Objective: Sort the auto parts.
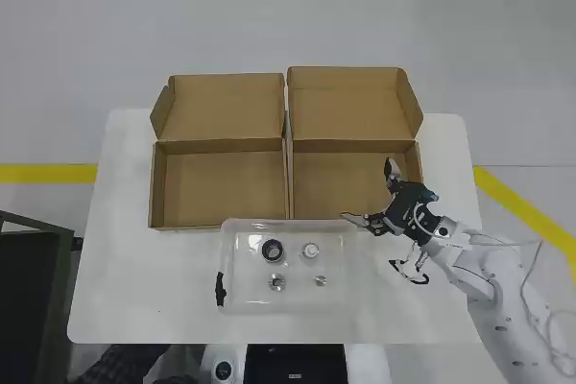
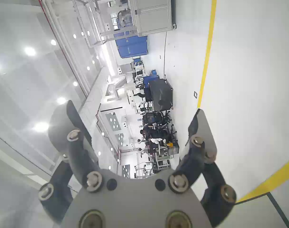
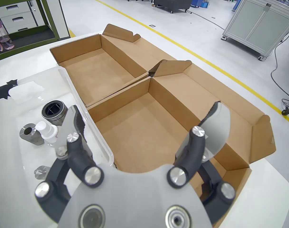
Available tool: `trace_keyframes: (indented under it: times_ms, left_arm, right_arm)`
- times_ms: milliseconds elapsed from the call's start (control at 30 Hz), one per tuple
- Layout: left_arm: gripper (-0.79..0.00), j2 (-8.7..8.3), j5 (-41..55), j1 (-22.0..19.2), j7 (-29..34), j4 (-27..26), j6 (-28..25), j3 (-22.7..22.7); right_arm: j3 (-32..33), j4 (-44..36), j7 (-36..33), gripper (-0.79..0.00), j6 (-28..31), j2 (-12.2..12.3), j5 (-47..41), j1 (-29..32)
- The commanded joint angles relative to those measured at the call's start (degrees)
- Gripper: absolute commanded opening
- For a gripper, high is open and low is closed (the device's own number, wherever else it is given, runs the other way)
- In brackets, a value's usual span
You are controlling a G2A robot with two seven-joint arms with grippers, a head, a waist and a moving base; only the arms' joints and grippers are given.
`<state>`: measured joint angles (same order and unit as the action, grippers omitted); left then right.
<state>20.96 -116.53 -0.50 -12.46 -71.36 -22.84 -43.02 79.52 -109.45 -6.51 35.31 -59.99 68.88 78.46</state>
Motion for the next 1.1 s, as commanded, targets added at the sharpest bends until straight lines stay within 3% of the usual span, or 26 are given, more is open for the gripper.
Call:
trace_keyframes:
  times_ms: [0,800,1067]
  left_arm:
    - [0.0,0.0,0.0,0.0,0.0,0.0,0.0,0.0]
    - [0.0,0.0,0.0,0.0,0.0,0.0,0.0,0.0]
    - [0.0,0.0,0.0,0.0,0.0,0.0,0.0,0.0]
  right_arm:
    - [0.0,0.0,0.0,-0.001,0.0,0.0,0.0,0.0]
    - [-0.2,-0.2,-0.1,0.0,0.3,0.0,0.2,0.0]
    - [-4.0,-2.0,-4.6,0.0,9.4,0.4,5.0,-2.2]
